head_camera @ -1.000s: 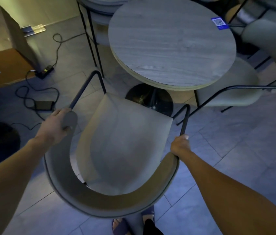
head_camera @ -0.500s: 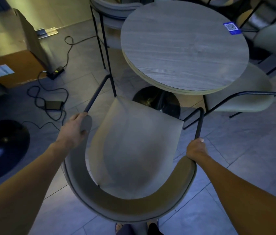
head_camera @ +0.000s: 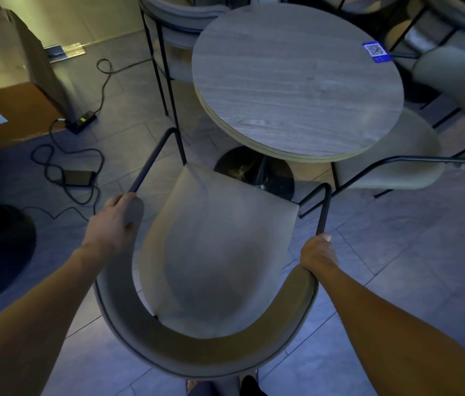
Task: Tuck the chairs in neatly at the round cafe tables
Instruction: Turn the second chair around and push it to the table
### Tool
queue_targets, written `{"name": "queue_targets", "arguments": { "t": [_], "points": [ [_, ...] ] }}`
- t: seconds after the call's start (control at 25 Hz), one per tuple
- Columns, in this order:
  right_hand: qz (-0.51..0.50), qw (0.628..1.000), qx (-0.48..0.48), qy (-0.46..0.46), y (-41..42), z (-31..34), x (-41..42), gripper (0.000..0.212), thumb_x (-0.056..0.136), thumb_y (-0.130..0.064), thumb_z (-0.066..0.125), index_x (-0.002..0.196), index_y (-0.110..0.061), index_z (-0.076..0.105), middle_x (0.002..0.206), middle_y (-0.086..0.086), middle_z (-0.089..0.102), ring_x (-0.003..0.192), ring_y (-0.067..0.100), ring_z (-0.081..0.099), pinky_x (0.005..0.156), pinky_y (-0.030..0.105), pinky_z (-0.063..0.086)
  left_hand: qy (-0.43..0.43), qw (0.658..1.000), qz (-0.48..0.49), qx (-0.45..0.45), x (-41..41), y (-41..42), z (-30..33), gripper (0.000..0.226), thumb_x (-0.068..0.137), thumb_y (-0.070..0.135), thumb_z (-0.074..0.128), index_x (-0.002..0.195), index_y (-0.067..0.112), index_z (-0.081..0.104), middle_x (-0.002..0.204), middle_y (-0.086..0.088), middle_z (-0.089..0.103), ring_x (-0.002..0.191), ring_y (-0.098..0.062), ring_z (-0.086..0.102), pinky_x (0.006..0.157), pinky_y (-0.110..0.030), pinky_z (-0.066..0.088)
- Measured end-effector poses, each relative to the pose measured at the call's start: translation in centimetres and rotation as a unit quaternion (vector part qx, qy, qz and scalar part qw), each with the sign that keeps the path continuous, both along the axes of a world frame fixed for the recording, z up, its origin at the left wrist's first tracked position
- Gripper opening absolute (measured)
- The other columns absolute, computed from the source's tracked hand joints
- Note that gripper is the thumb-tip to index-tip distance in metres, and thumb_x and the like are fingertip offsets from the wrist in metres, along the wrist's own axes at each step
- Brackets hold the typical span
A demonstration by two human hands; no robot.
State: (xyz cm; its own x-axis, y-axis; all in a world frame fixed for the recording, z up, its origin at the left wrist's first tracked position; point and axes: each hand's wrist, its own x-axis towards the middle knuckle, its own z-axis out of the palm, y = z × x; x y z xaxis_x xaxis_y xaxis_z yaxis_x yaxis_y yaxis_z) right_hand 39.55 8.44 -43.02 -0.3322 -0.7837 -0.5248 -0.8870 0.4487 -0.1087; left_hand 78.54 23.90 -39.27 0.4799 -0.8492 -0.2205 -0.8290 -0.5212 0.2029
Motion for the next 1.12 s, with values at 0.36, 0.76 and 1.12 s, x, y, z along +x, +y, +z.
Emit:
{"name": "queue_targets", "arguments": {
  "t": [0.36, 0.76, 1.12],
  "points": [
    [0.006, 1.0, 0.008, 0.011, 0.0, 0.3, 0.2, 0.042, 0.101, -0.009, 0.037, 0.141, 0.001, 0.027, 0.137, 0.023, 0.054, 0.124, 0.037, 0.054, 0.099, 0.047, 0.044, -0.029, 0.999, 0.016, 0.022, -0.5, 0.1, -0.2, 0.069, 0.083, 0.019, 0.066, 0.144, 0.023, 0.033, 0.139, -0.012, 0.043, 0.096, -0.048, 0.06, 0.071, -0.053, 0.051],
    [0.214, 0.974, 0.067, 0.007, 2.9, 8.1, -1.2, 0.054, 0.1, -0.027, 0.038, 0.149, -0.012, 0.024, 0.146, 0.02, 0.04, 0.128, 0.037, 0.044, 0.101, 0.045, 0.041, 0.047, 0.988, 0.096, 0.114, -7.7, 3.3, 5.0, 0.099, 0.078, 0.064, 0.062, 0.154, 0.034, 0.007, 0.163, -0.016, -0.004, 0.147, -0.044, 0.004, 0.115, -0.058, 0.02],
    [0.35, 0.935, -0.044, -0.045, 6.1, 23.0, 1.4, 0.044, 0.099, -0.032, 0.038, 0.137, -0.01, 0.044, 0.132, 0.02, 0.05, 0.121, 0.037, 0.046, 0.09, 0.043, 0.045, 0.166, 0.979, 0.047, -0.111, -16.0, 7.7, 21.4, 0.096, 0.079, 0.076, 0.053, 0.154, 0.032, 0.012, 0.157, -0.005, 0.023, 0.142, -0.027, 0.03, 0.106, -0.047, 0.041]
  ]
}}
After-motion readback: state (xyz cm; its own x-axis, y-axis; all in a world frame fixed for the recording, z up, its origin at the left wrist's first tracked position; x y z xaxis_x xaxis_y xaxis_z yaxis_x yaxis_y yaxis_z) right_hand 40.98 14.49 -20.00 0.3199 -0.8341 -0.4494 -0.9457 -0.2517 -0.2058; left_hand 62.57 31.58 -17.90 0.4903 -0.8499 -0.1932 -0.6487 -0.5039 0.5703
